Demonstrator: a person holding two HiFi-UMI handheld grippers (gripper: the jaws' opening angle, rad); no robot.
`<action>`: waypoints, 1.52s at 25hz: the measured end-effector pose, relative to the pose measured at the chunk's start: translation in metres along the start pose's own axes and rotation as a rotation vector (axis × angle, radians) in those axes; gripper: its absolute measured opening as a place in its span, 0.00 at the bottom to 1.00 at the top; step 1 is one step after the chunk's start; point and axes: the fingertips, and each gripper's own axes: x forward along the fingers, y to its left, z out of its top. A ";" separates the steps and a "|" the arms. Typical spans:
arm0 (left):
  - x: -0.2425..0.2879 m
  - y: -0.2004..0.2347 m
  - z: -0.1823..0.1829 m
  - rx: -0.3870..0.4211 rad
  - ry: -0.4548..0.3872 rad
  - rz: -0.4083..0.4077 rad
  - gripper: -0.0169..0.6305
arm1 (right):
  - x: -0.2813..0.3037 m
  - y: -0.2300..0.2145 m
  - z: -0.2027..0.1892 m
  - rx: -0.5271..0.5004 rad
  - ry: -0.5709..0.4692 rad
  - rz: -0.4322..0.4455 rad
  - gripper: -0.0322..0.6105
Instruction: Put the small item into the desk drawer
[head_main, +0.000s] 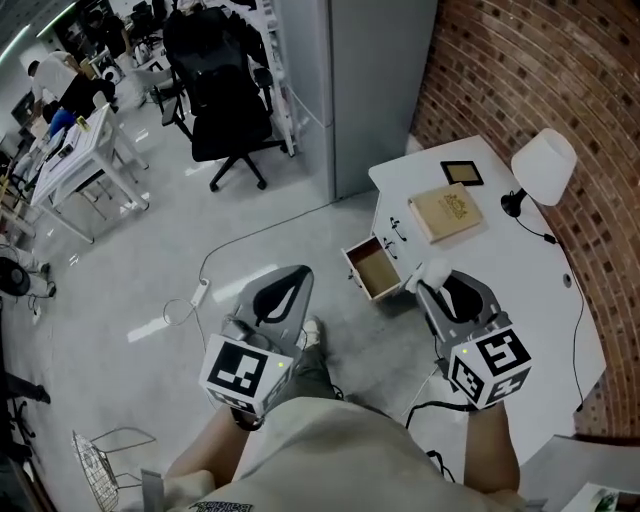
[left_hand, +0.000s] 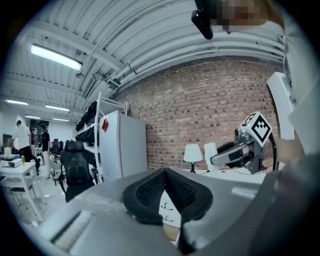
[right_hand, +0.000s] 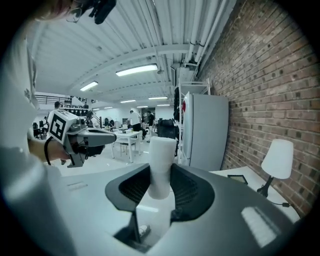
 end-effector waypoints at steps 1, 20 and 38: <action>0.011 0.011 -0.005 -0.007 0.014 -0.004 0.03 | 0.016 -0.004 -0.002 0.008 0.020 0.002 0.25; 0.204 0.241 -0.146 -0.161 0.292 -0.129 0.03 | 0.335 -0.084 -0.097 0.139 0.483 -0.062 0.25; 0.335 0.270 -0.362 -0.301 0.531 -0.116 0.03 | 0.507 -0.162 -0.349 0.275 0.836 -0.043 0.25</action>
